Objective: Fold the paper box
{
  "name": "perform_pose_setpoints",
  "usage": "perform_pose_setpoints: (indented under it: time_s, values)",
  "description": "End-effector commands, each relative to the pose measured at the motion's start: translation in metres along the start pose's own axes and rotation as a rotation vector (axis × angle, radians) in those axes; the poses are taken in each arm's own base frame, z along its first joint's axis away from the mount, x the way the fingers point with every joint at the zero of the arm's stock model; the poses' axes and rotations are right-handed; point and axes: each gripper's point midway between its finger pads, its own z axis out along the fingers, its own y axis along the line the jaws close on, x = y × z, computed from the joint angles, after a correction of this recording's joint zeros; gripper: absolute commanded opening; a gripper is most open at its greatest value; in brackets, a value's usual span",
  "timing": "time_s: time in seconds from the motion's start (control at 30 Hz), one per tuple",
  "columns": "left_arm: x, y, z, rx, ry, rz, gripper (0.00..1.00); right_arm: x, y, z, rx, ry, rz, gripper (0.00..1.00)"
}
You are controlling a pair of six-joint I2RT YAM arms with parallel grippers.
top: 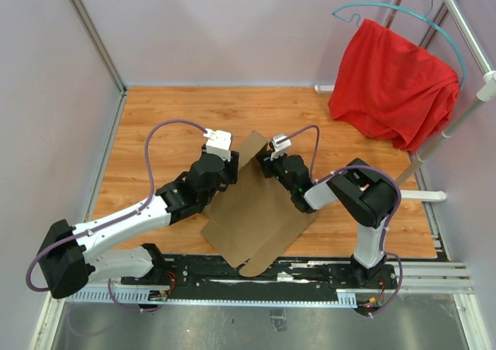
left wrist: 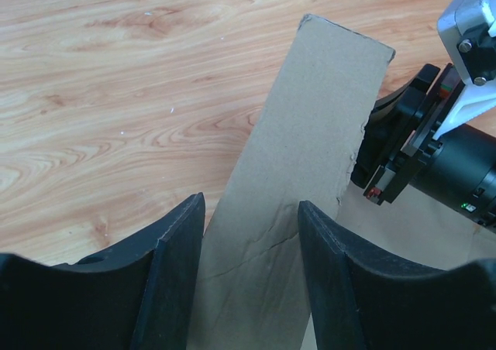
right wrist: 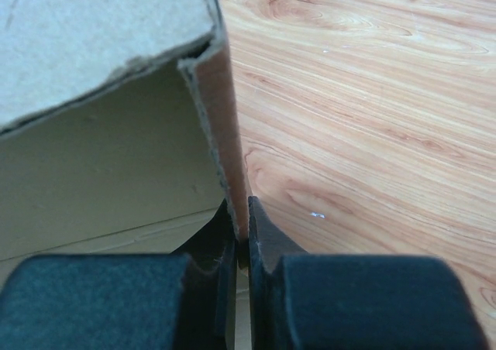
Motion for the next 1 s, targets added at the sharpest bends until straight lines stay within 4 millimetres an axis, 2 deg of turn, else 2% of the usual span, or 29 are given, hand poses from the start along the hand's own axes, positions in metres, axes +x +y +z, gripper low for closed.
perform_pose_setpoints:
  time_s: [0.0,0.27,0.43,0.53,0.63,0.7,0.83,0.97]
  values:
    - [-0.007,-0.004,-0.003,0.025,-0.009,-0.020,0.56,-0.009,-0.006,-0.003,0.094,-0.024,-0.001,0.01]
    - [-0.020,0.003,-0.011,0.008,-0.049,-0.026,0.56,-0.013,-0.035,-0.025,0.276,-0.049,-0.009,0.01]
    - [-0.049,0.014,-0.028,-0.012,-0.138,-0.075,0.55,-0.021,-0.056,-0.040,0.393,-0.069,-0.034,0.01]
    - [-0.064,0.023,-0.041,-0.021,-0.191,-0.103,0.55,-0.025,-0.060,-0.045,0.412,-0.086,-0.051,0.01]
    - [-0.070,0.030,-0.049,-0.032,-0.217,-0.122,0.56,-0.024,-0.063,-0.048,0.416,-0.078,-0.060,0.02]
    - [-0.069,0.033,-0.052,-0.043,-0.222,-0.128,0.57,-0.022,-0.065,-0.050,0.420,-0.073,-0.063,0.10]
    - [-0.065,0.036,-0.052,-0.054,-0.217,-0.135,0.59,-0.021,-0.065,-0.056,0.418,-0.076,-0.060,0.38]
    - [-0.065,0.037,-0.052,-0.061,-0.217,-0.140,0.59,-0.024,-0.063,-0.061,0.400,-0.078,-0.068,0.47]
